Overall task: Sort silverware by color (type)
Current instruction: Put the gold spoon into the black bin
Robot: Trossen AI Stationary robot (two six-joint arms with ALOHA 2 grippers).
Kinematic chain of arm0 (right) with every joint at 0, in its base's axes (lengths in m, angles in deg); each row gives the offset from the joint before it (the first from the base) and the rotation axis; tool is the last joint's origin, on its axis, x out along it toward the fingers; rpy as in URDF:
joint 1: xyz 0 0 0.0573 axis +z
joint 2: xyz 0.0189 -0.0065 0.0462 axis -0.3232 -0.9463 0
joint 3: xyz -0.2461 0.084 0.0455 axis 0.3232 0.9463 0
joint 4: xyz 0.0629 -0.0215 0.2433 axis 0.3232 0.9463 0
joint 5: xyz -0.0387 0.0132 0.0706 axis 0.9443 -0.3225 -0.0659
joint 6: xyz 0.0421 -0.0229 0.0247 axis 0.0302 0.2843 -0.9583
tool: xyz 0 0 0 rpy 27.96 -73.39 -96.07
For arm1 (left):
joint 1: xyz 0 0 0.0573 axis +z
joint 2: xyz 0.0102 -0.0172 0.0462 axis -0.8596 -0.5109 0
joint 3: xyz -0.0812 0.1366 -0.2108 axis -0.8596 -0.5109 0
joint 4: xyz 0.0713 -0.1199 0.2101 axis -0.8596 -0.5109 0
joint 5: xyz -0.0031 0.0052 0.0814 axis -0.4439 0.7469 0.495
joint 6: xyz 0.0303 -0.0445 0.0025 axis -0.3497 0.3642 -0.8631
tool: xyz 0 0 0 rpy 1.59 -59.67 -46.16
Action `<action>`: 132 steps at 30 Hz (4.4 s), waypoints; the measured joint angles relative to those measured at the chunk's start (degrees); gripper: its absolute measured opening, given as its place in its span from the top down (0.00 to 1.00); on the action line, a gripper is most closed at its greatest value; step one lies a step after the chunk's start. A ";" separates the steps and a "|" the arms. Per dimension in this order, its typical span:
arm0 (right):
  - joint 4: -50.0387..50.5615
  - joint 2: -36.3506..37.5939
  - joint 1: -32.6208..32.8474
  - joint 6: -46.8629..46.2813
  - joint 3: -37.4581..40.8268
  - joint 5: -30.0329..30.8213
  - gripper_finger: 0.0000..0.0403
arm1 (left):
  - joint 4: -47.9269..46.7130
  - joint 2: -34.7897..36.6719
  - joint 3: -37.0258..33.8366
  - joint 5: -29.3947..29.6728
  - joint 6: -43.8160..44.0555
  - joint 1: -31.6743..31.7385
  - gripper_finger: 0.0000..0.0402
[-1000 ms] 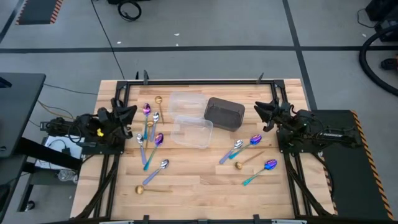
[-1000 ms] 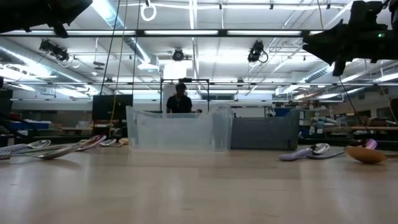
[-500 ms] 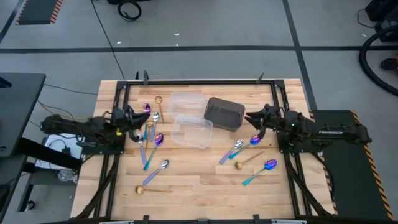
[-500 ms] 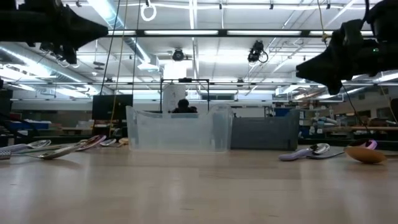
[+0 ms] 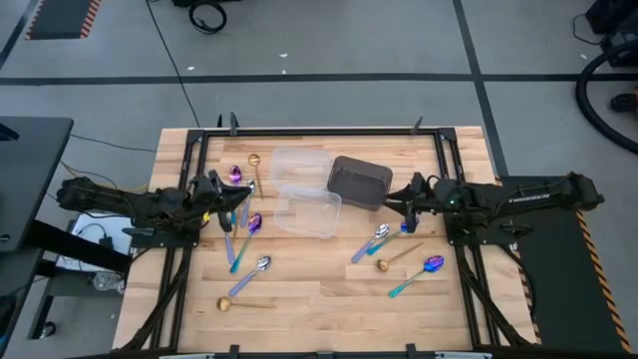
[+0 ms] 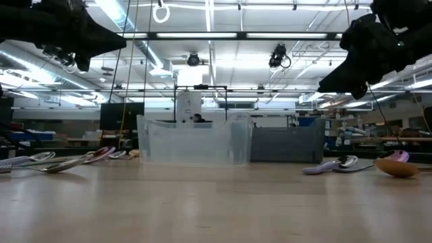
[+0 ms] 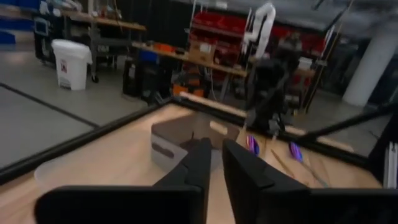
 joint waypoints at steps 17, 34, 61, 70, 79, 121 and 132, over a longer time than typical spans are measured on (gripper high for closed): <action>21.62 -26.64 13.94 -1.62 -20.50 -0.95 0.68 | -4.79 -3.78 1.64 -3.57 0.47 -0.02 0.65; 31.90 -45.36 21.46 -11.47 -28.77 -7.02 0.62 | -4.74 -3.78 1.64 -0.97 -1.27 0.02 0.65; 30.62 -58.36 27.65 -12.32 -28.90 -9.43 0.88 | -2.67 -3.78 1.64 3.01 -5.23 0.00 0.65; 32.26 -57.01 27.28 -14.06 -30.15 -9.60 0.95 | -2.61 -3.78 1.64 2.99 -5.26 0.00 0.65; 34.71 -55.67 25.20 -11.49 -34.89 -6.78 0.97 | -2.59 -3.80 1.64 2.90 -2.12 0.00 0.65; 39.55 -55.48 -7.43 8.37 -54.91 -6.88 0.97 | -2.66 -3.84 1.64 0.27 8.44 -0.15 0.65; 35.95 -55.48 -16.03 8.47 -54.91 -11.20 0.97 | -2.63 -3.84 1.64 0.28 8.45 -0.15 0.65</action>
